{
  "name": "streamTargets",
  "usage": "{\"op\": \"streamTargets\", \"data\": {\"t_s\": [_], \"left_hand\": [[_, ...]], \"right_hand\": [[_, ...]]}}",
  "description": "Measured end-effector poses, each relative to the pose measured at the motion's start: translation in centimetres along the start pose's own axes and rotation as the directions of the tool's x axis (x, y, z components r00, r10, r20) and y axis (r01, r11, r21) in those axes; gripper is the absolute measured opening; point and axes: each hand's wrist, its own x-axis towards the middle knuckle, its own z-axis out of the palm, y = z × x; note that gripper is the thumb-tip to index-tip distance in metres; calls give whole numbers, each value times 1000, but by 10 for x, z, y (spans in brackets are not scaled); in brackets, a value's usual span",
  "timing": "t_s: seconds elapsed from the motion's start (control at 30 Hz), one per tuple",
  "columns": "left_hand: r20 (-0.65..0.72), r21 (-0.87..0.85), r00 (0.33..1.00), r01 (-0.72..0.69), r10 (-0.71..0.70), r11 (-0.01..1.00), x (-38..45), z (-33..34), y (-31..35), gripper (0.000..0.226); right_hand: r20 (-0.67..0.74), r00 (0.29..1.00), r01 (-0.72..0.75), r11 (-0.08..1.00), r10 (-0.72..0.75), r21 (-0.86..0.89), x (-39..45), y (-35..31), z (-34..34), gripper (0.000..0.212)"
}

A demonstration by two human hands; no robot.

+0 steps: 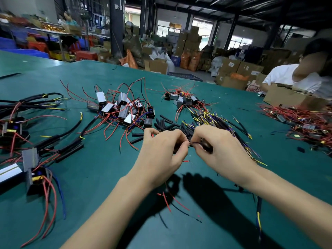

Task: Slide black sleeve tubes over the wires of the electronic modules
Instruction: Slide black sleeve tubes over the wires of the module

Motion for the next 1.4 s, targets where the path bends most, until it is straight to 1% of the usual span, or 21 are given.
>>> {"op": "streamTargets", "data": {"t_s": [0.03, 0.1, 0.17, 0.23, 0.37, 0.5, 0.6, 0.7, 0.77, 0.8, 0.83, 0.9, 0.93, 0.97, 1.0, 1.03, 1.1, 1.13, 1.2, 1.33, 1.4], "left_hand": [[-7, -22, 1000, 10, -10, 1000, 0, 0, 0, 16], [-30, -46, 999, 12, -13, 999, 1, 0, 1, 17], [-51, -46, 999, 1, -4, 999, 2, -2, 1, 17], [-63, -30, 998, -17, 15, 999, 1, -3, 2, 16], [-72, 9, 997, -32, 32, 999, 0, -4, 3, 15], [-80, 56, 995, -56, 60, 997, 0, -4, 3, 13], [-65, 95, 995, -67, 73, 993, -1, -3, 3, 14], [-36, 116, 998, -41, 46, 992, 1, -3, 3, 17], [-5, 76, 1000, 5, -5, 997, 1, -3, 5, 15], [11, 29, 999, 37, -37, 999, 1, -2, 4, 14], [31, -32, 997, 78, -77, 996, 1, -1, 3, 15], [107, -183, 979, 189, -172, 965, 3, -1, 1, 20], [159, -260, 964, 251, -216, 932, 5, -2, 0, 21], [209, -330, 945, 309, -250, 892, 6, -3, -1, 22], [244, -390, 931, 350, -272, 852, 7, -3, -1, 22], [252, -428, 927, 364, -278, 827, 7, -4, -2, 19], [199, -418, 949, 308, -245, 855, 6, -5, -3, 13], [160, -365, 967, 247, -201, 898, 5, -5, -4, 10], [96, -222, 993, 93, -73, 971, 3, -5, -6, 2], [12, 12, 993, -117, 116, 993, 1, -9, -4, 8], [6, 69, 984, -177, 177, 982, 1, -9, -3, 8]], "right_hand": [[-28, 1000, 5, 1000, -5, -11, -1, -1, 1, 15], [-45, 999, -13, 988, 20, 156, -1, -2, 1, 14], [7, 993, -113, 914, 120, 390, 2, -3, -1, 13], [101, 972, -233, 824, 212, 517, 5, -1, -5, 12], [190, 954, -299, 775, 231, 557, 8, 0, -8, 11], [293, 921, -389, 659, 257, 644, 9, 2, -13, 8], [290, 923, -384, 678, 253, 627, 10, 2, -14, 7], [135, 976, -216, 871, 173, 442, 8, 1, -11, 11], [13, 1000, -5, 981, 3, 194, 5, 0, -7, 12], [-15, 995, 97, 995, -97, 30, 4, 0, -6, 12], [-21, 980, 191, 970, -196, -151, 3, 0, -5, 11], [31, 931, 339, 829, -364, -445, 3, 1, -3, 10], [58, 912, 376, 769, -407, -517, 2, 1, -1, 11], [58, 911, 375, 762, -408, -527, 2, 2, 0, 11], [42, 931, 336, 807, -363, -485, 1, 1, 0, 10], [21, 963, 256, 892, -268, -373, 1, -2, 0, 11], [8, 998, 57, 998, -57, -20, 3, -3, -3, 12], [39, 999, -37, 990, 32, 136, 5, -2, -4, 12], [116, 982, -179, 937, 151, 300, 9, 1, -7, 12], [307, 926, -353, 799, 221, 488, 13, 3, -12, 13], [377, 889, -434, 740, 260, 513, 12, 4, -15, 14]]}}
